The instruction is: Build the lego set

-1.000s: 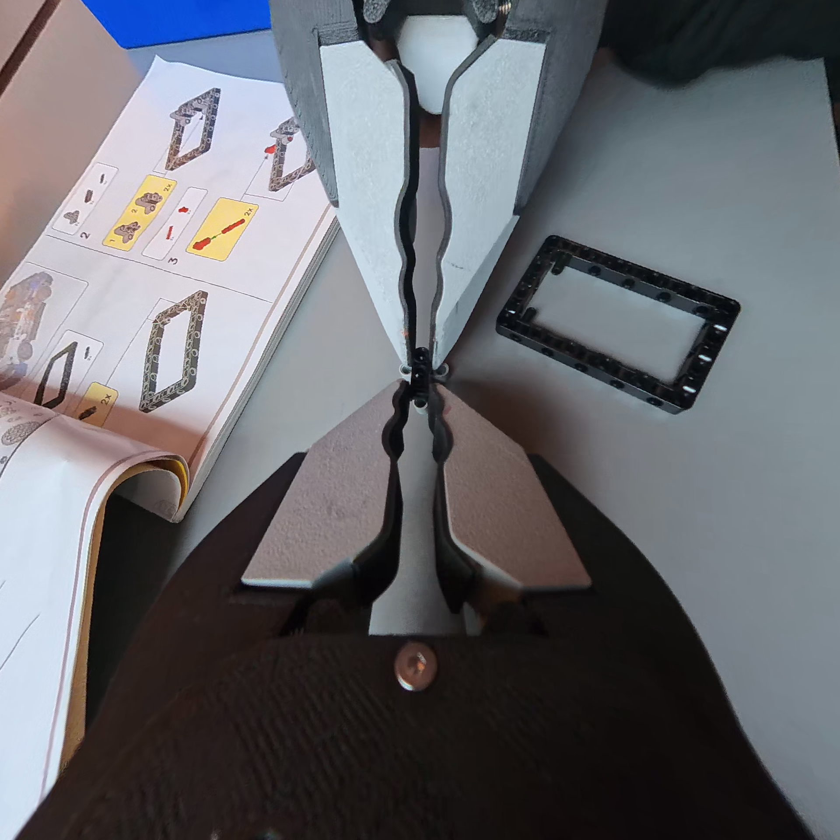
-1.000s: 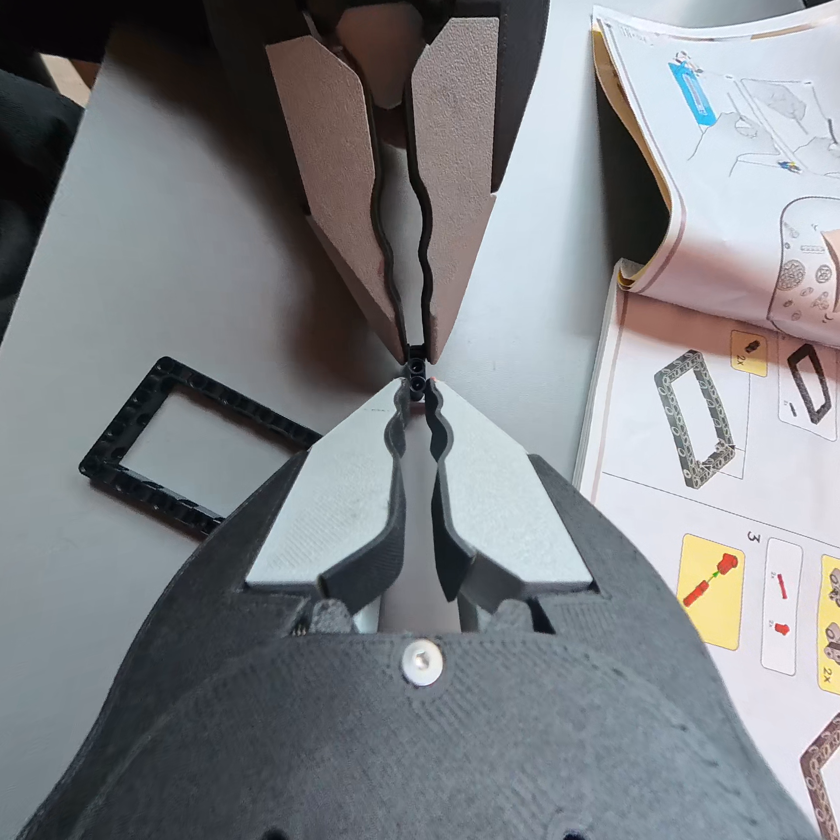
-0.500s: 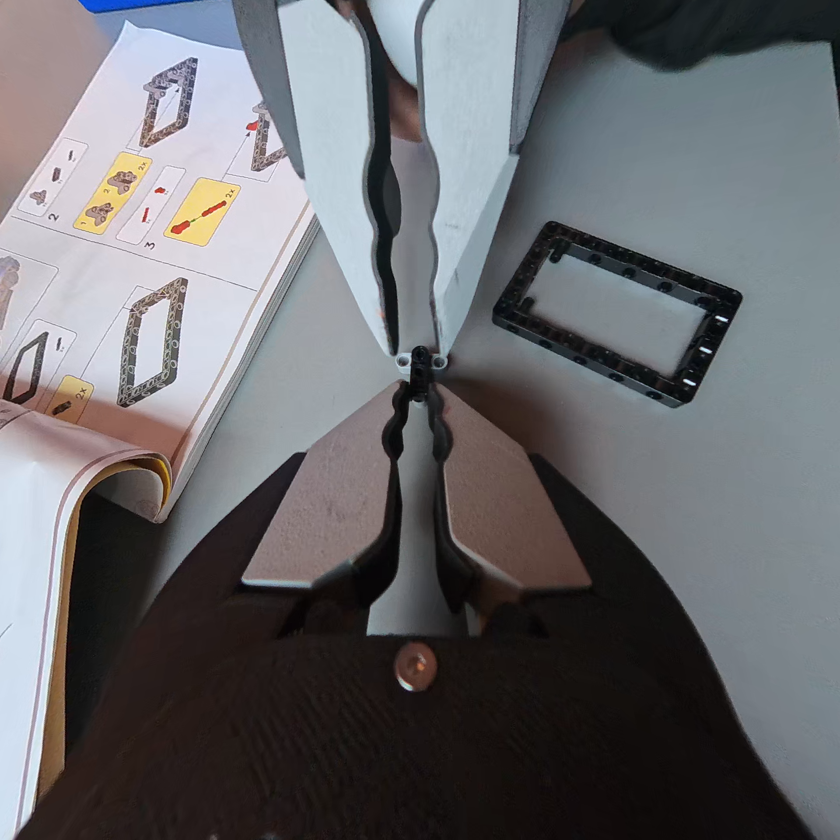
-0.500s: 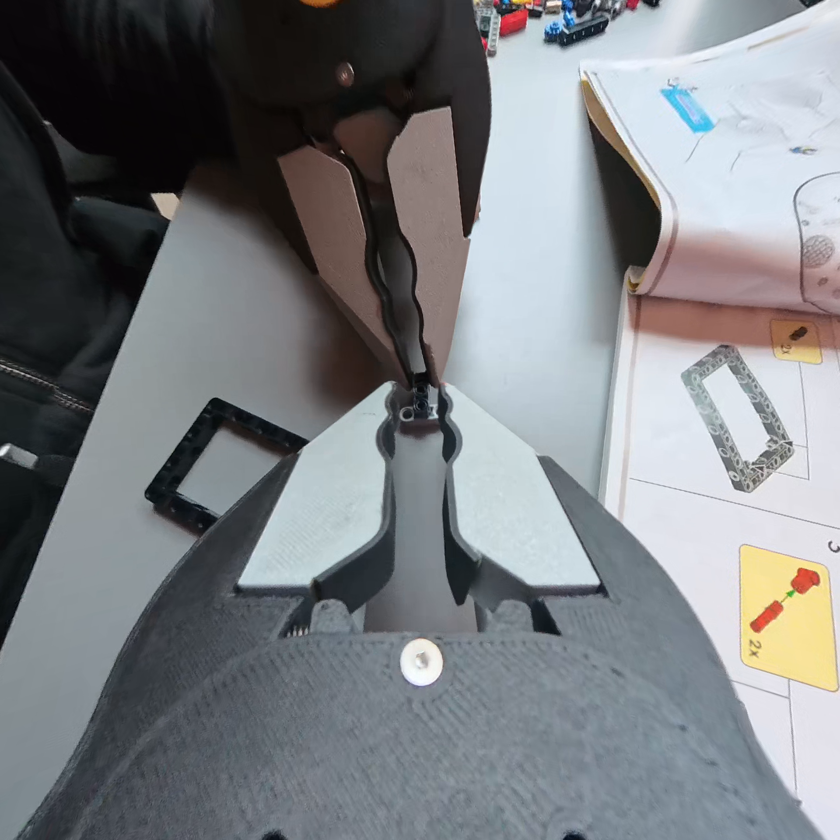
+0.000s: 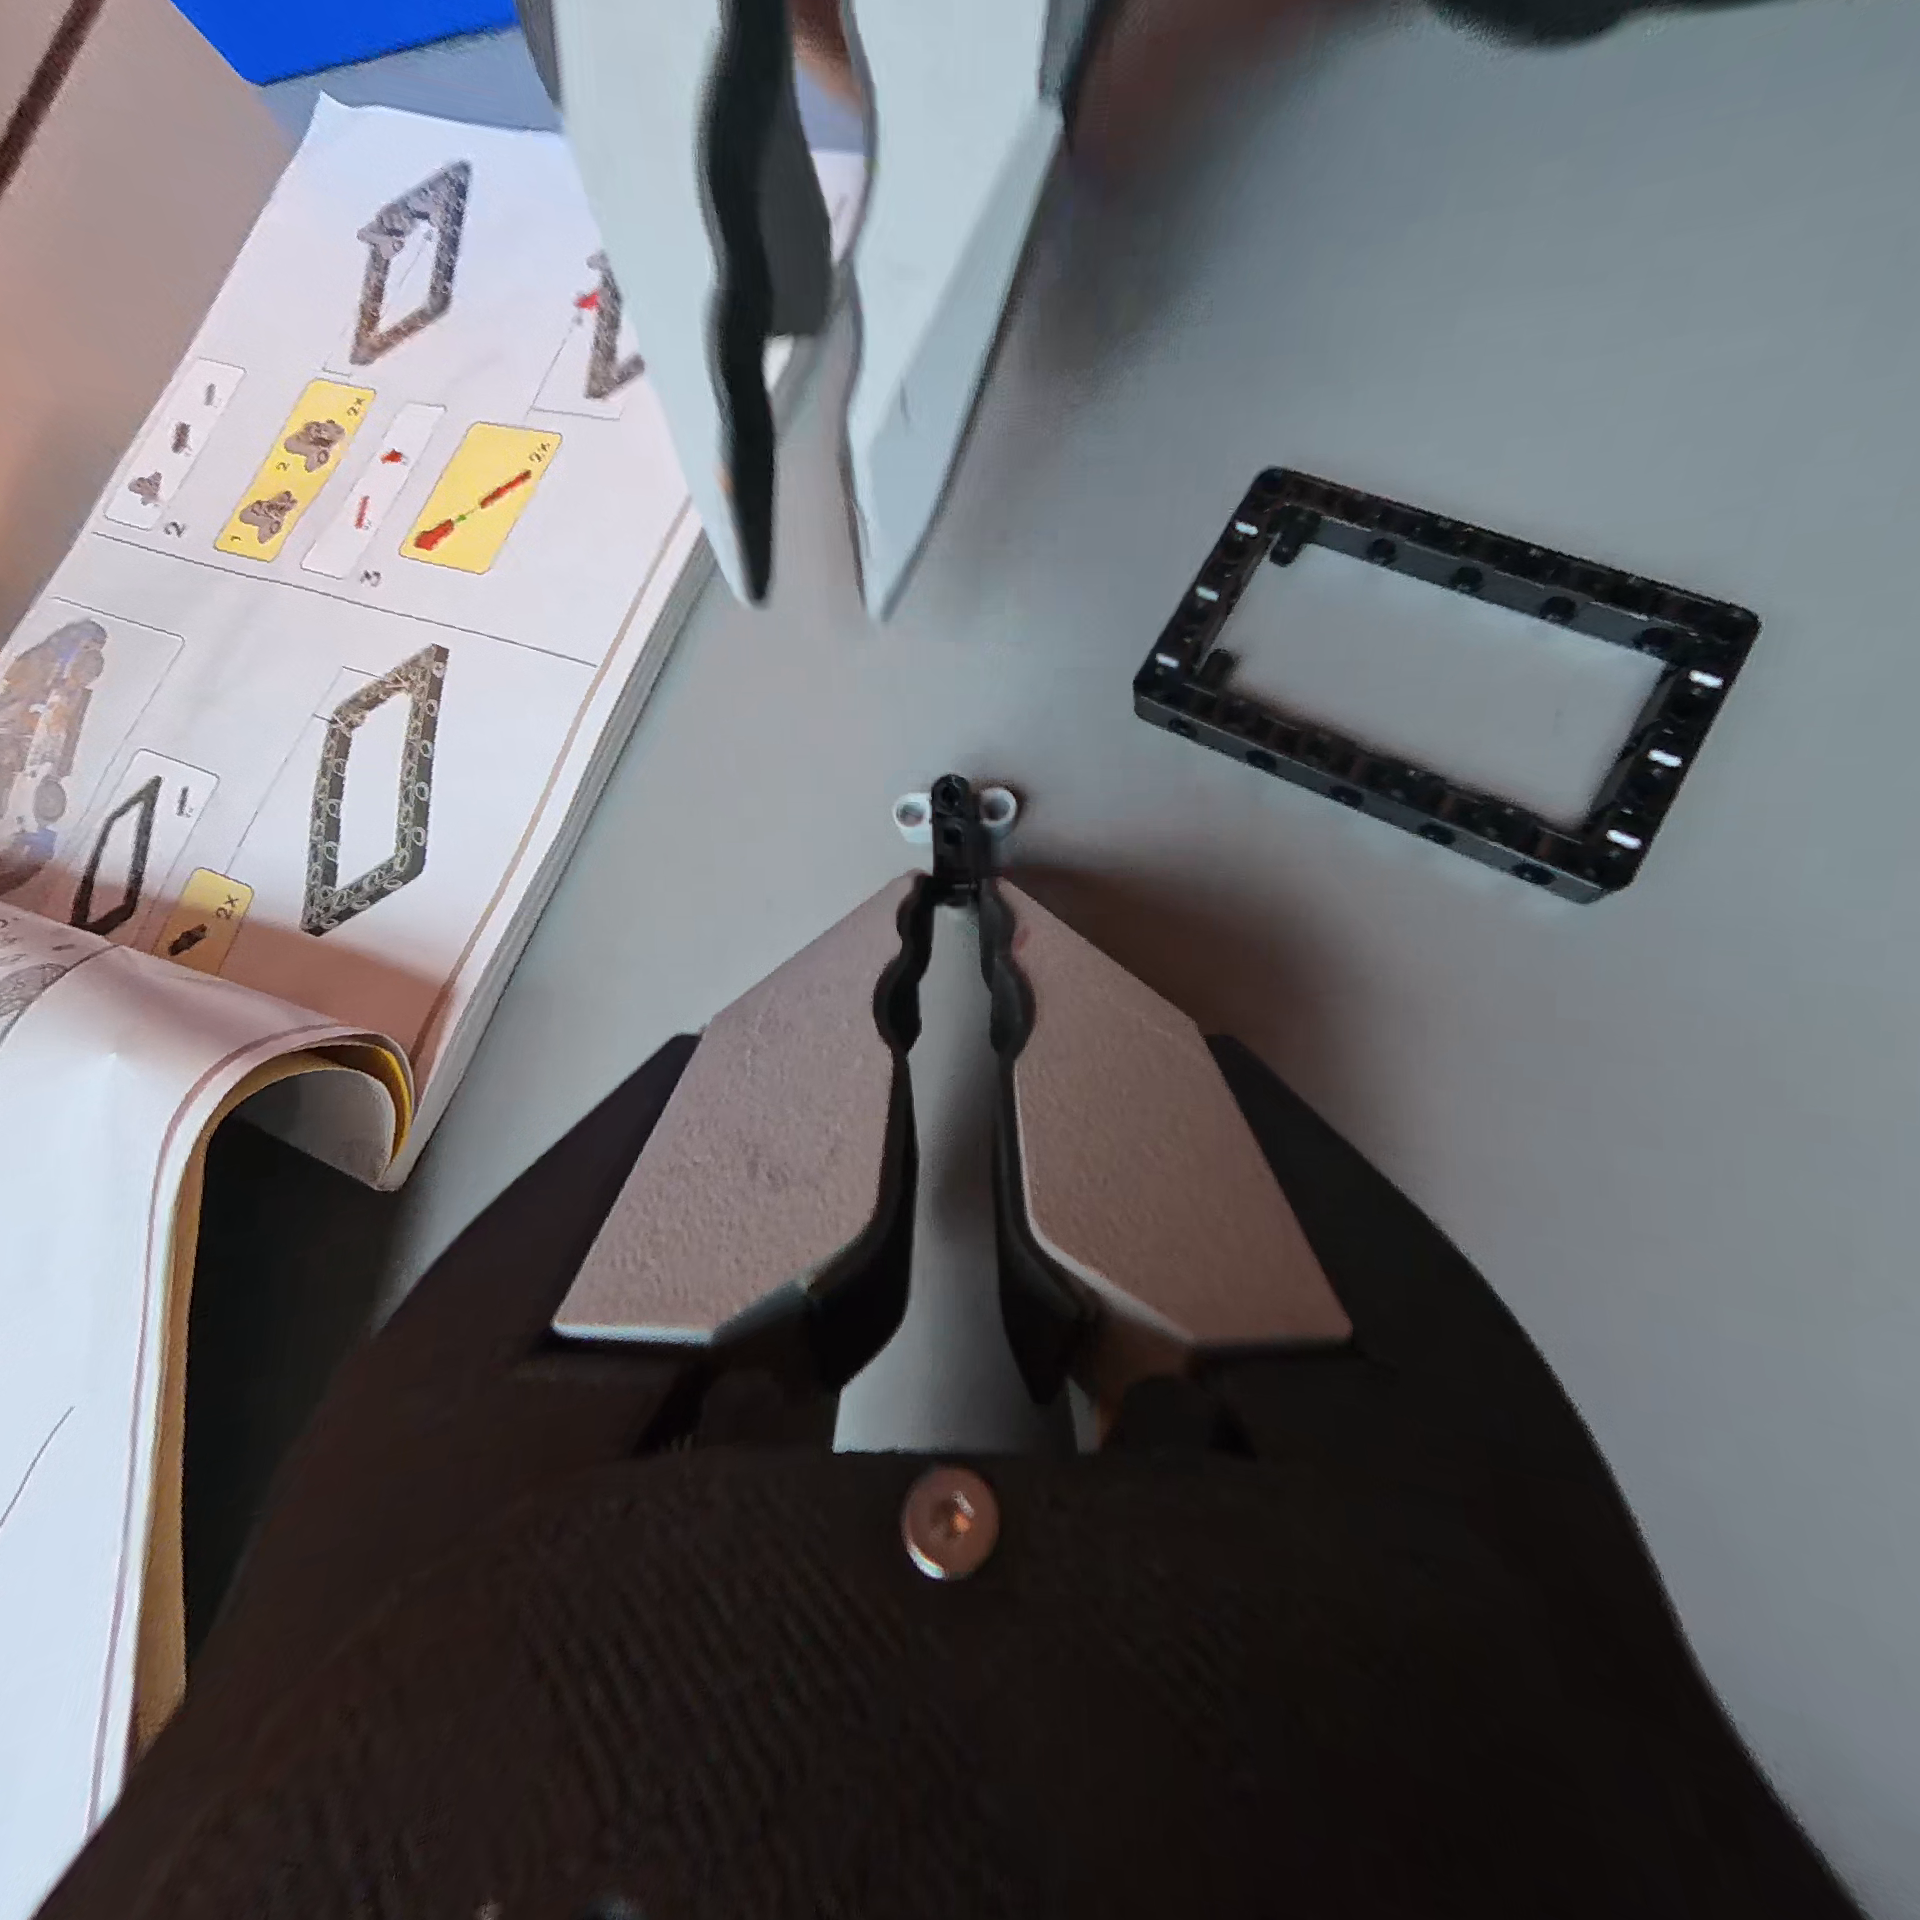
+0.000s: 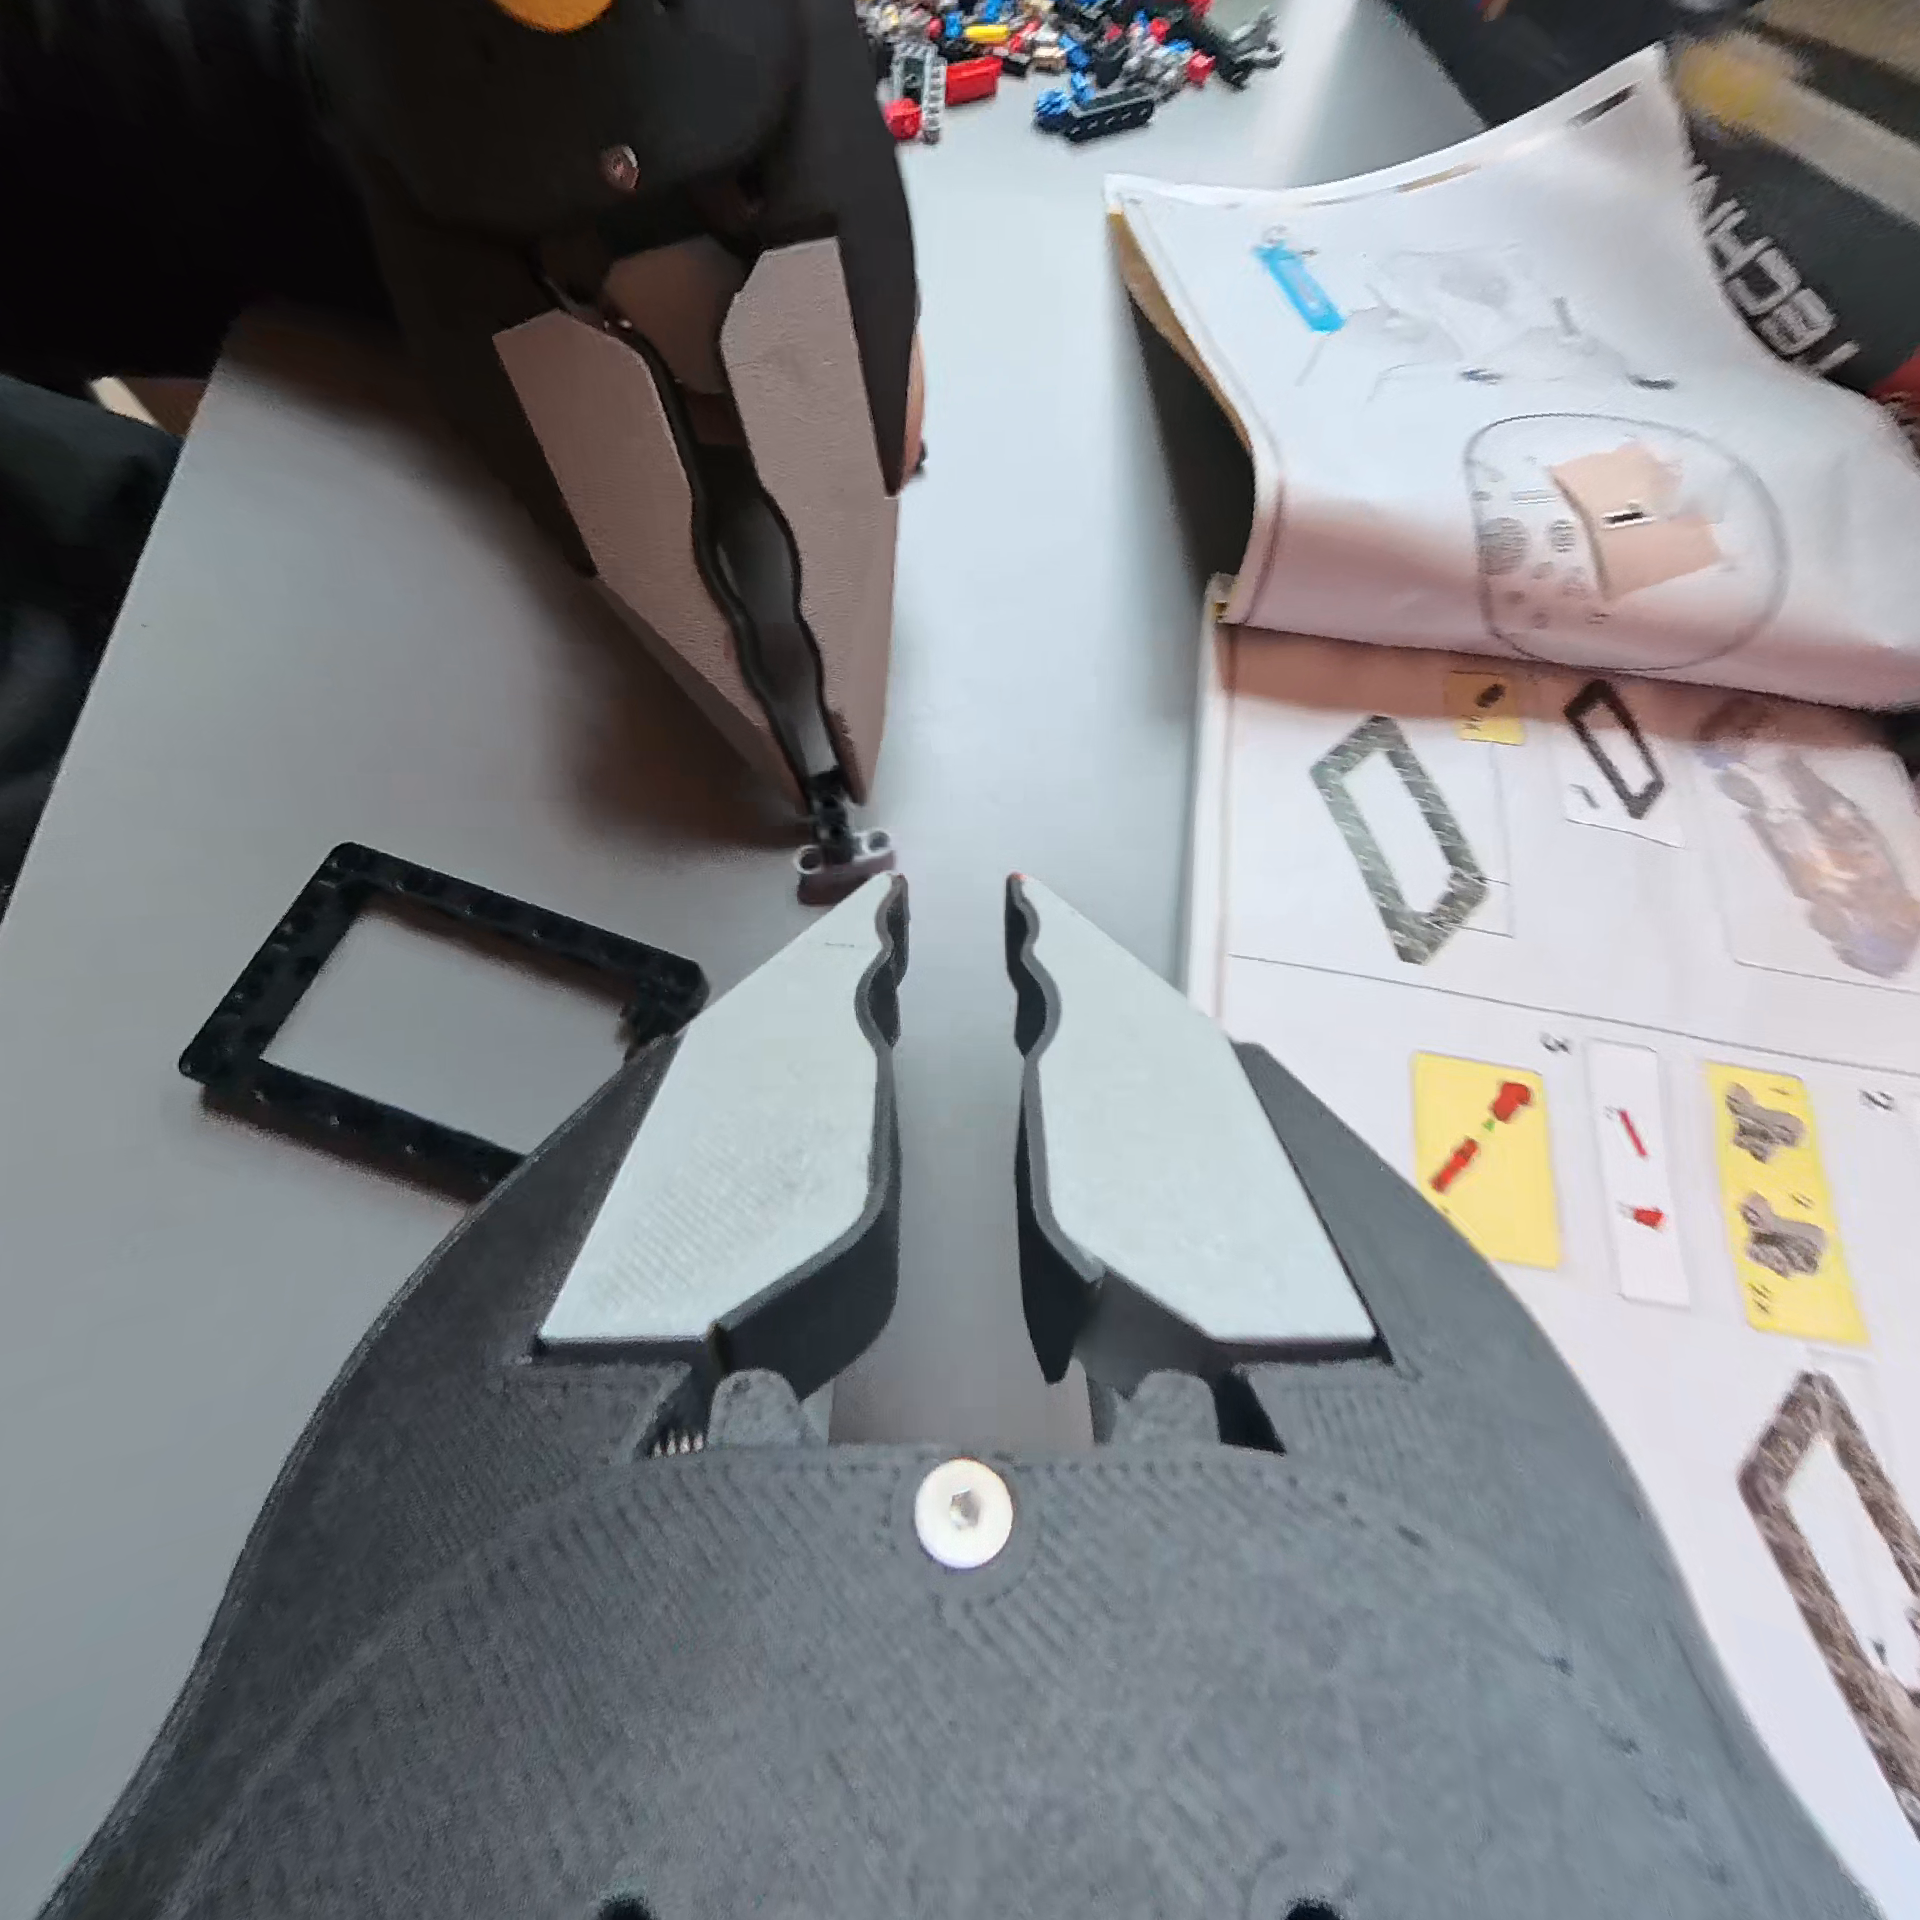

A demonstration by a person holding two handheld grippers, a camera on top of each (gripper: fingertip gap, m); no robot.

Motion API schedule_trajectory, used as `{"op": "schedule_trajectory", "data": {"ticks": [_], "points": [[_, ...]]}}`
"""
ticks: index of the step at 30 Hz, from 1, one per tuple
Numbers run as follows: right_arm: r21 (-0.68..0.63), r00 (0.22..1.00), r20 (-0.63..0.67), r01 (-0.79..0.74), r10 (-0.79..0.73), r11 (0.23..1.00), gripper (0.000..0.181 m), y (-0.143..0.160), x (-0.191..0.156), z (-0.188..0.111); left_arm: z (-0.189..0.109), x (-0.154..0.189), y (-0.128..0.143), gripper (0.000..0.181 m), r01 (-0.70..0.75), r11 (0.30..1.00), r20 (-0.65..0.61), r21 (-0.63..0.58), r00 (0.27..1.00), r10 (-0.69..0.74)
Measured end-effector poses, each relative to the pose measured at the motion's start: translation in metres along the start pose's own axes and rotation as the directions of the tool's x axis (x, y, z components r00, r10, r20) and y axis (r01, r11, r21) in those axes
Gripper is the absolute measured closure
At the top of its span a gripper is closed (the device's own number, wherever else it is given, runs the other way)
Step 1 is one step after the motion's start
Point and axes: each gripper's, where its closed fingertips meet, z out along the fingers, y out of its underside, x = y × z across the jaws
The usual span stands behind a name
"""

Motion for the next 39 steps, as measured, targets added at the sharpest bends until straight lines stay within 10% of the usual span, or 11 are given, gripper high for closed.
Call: {"op": "schedule_trajectory", "data": {"ticks": [33,39], "points": [[-0.058,0.994,0.051,0.099,-0.096,0.993,0.142,0.006,-0.027,0.030,0.001,-0.003,0.003,0.175,0.026,1.000,-0.010,-0.011,1.000,-0.026],[-0.116,0.993,0.052,0.108,-0.102,0.987,0.160,0.012,-0.030,0.038,0.001,0.000,0.002,0.175,0.009,1.000,-0.009,-0.012,1.000,-0.009]]}}
